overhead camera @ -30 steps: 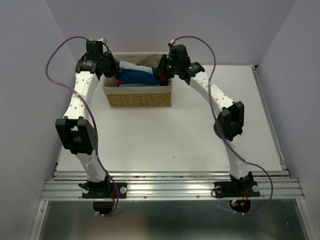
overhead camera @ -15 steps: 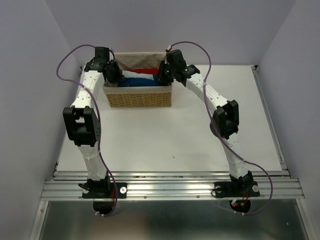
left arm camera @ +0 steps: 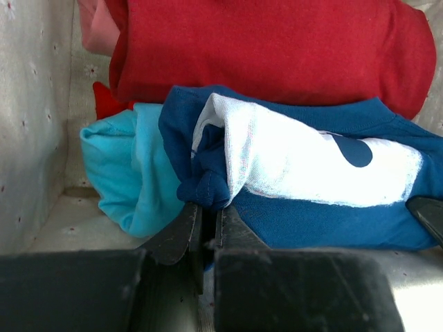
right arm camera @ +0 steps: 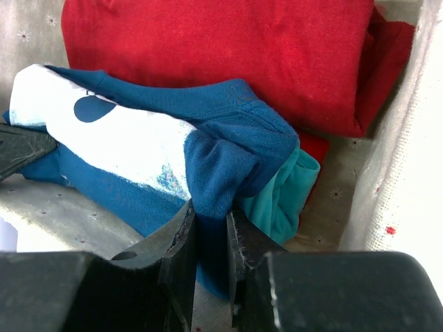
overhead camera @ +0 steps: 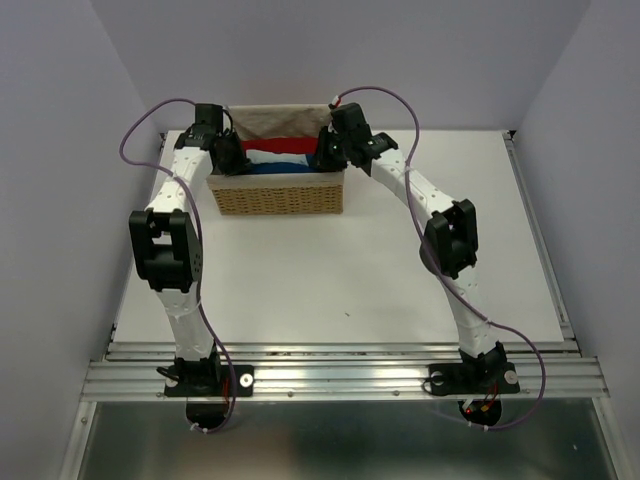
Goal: Roll the t-shirts
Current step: Place the T-shirt in the bin.
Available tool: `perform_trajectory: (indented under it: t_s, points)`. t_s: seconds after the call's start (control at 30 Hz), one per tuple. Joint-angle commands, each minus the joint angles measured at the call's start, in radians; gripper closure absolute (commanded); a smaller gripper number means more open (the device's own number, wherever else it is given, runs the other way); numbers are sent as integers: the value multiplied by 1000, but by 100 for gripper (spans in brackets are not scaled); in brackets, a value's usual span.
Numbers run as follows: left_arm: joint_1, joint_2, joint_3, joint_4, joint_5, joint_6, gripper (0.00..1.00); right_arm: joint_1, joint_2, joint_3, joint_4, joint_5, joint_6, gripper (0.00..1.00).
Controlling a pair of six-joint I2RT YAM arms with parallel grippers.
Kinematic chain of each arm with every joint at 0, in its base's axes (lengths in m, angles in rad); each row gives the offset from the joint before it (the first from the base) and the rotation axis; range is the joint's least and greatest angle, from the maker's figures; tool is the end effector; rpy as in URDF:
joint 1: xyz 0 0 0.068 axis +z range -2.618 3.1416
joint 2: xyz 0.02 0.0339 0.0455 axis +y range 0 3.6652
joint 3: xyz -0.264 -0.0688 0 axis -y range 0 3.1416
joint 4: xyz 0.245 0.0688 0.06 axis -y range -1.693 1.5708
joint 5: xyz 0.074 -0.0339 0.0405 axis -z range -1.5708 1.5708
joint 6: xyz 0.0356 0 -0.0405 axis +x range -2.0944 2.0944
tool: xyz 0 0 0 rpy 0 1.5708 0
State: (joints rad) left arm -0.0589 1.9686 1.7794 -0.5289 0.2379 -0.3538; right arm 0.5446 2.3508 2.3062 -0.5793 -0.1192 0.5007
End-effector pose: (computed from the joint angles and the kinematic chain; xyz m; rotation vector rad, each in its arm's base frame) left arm 0.4547 -0.0352 0.2983 -0.2152 2.3021 -0.4849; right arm 0.4613 0.2843 0.2863 -0.1198 2.2796 0.7015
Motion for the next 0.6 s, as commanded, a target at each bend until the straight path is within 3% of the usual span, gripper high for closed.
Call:
perform_trajectory:
  t_s: [0.0, 0.27, 0.57]
  points:
    - [13, 33, -18, -20, -74, 35, 100, 6, 15, -36, -21, 27, -28, 99]
    - [13, 24, 17, -77, -107, 42, 100, 6, 2, -5, -68, 81, -16, 99]
    - [-41, 6, 97, -154, -316, 61, 100, 49, 28, 99, -145, 243, -54, 99]
